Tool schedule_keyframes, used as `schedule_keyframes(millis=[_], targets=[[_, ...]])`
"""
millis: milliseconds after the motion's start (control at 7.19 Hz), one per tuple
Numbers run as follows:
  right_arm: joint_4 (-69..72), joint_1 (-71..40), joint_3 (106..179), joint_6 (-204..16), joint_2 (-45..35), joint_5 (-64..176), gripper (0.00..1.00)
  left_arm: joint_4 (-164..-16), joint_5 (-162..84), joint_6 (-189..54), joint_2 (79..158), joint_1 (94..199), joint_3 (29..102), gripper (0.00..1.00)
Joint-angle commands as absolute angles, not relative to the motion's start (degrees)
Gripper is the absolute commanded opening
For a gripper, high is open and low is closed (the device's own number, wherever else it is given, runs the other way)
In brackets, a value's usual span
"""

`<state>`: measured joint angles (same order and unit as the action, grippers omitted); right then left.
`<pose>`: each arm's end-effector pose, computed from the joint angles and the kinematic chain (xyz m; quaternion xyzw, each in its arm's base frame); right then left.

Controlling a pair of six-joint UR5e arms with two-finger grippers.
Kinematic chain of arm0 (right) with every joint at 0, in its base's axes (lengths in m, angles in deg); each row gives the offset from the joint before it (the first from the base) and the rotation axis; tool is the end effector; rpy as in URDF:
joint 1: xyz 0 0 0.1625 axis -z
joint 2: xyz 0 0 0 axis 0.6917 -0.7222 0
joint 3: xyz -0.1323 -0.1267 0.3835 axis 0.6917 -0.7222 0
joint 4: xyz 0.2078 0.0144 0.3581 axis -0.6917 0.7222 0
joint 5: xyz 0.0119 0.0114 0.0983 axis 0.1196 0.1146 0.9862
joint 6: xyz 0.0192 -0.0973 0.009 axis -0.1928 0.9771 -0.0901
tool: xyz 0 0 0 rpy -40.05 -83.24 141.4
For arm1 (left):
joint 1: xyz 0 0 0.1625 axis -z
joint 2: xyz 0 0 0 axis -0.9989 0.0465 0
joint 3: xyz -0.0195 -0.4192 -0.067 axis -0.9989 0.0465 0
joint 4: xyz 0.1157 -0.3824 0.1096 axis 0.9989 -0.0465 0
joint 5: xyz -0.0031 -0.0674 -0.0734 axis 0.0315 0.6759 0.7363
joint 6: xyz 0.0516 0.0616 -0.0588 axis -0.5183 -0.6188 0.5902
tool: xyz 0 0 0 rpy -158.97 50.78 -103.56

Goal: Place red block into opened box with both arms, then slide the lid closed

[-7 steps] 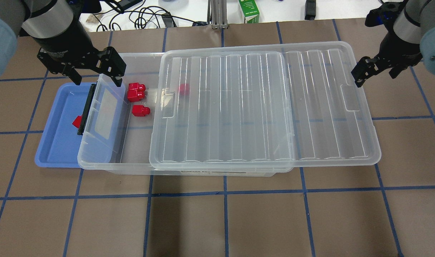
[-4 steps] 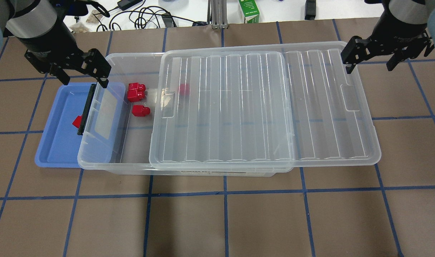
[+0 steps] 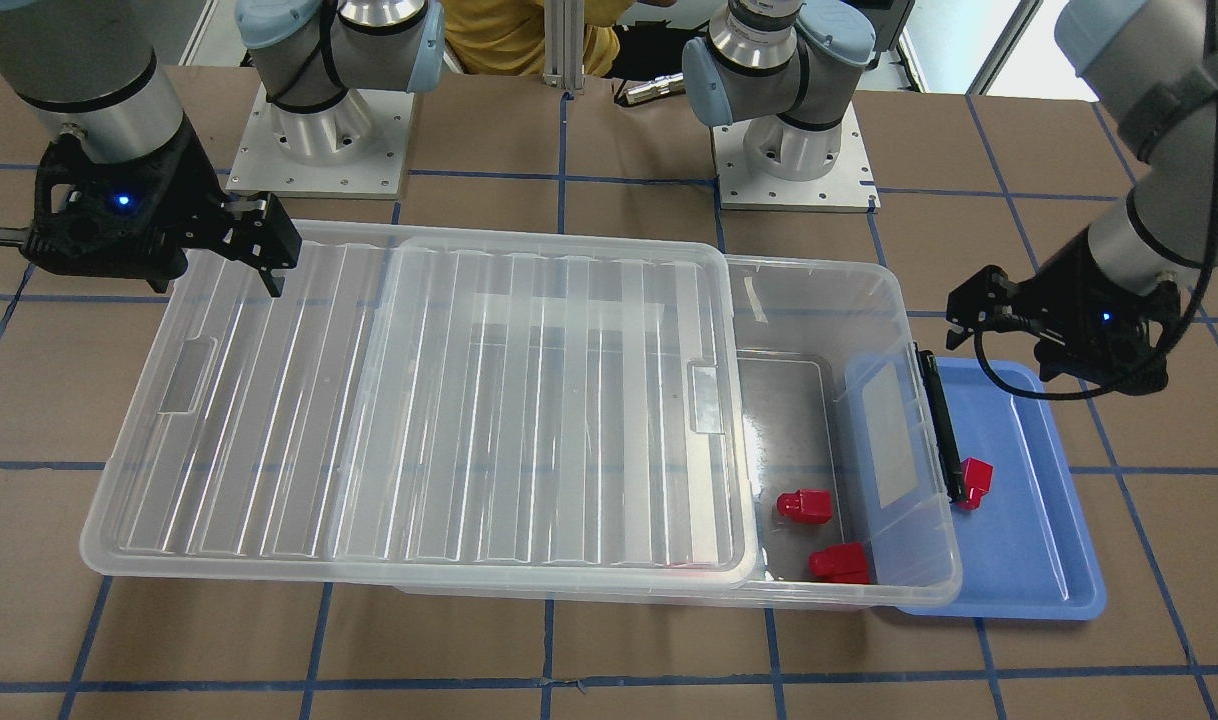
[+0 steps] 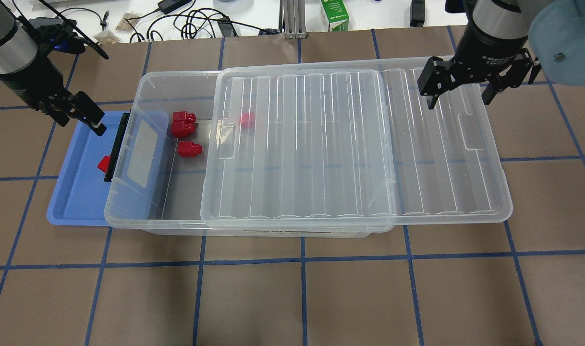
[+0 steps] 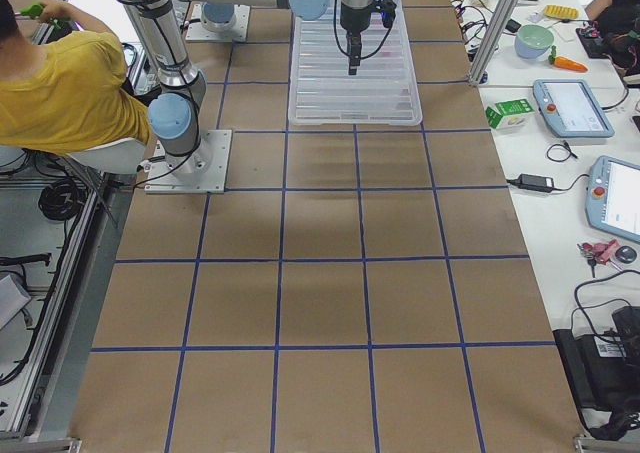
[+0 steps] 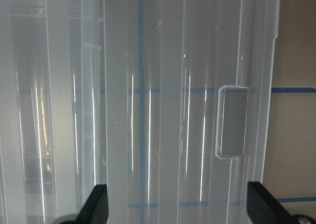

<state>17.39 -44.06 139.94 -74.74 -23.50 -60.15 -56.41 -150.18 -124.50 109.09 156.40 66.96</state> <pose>0.1085 -0.5120 0.4725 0.0060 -0.9996 0.0029 0.0273 0.0702 -0.5596 0.3896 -0.1856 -0.9816 -0.0349 0.0271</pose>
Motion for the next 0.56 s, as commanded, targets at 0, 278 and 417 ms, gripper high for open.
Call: schedule_keyframes(millis=[0, 278, 417], targets=[[17.4, -44.3, 140.0, -75.0, -23.9, -59.9, 1.0, -45.4, -146.9, -137.9, 114.9, 149.9, 70.5, 1.0], [14.5, -44.1, 140.1, -75.0, -25.3, -60.5, 1.0, -40.5, -146.0, -140.6, 120.0, 148.3, 71.5, 1.0], [10.7, -44.1, 140.0, -75.0, -25.5, -60.5, 1.0, -38.4, -146.0, -142.0, 122.0, 148.2, 71.4, 1.0]])
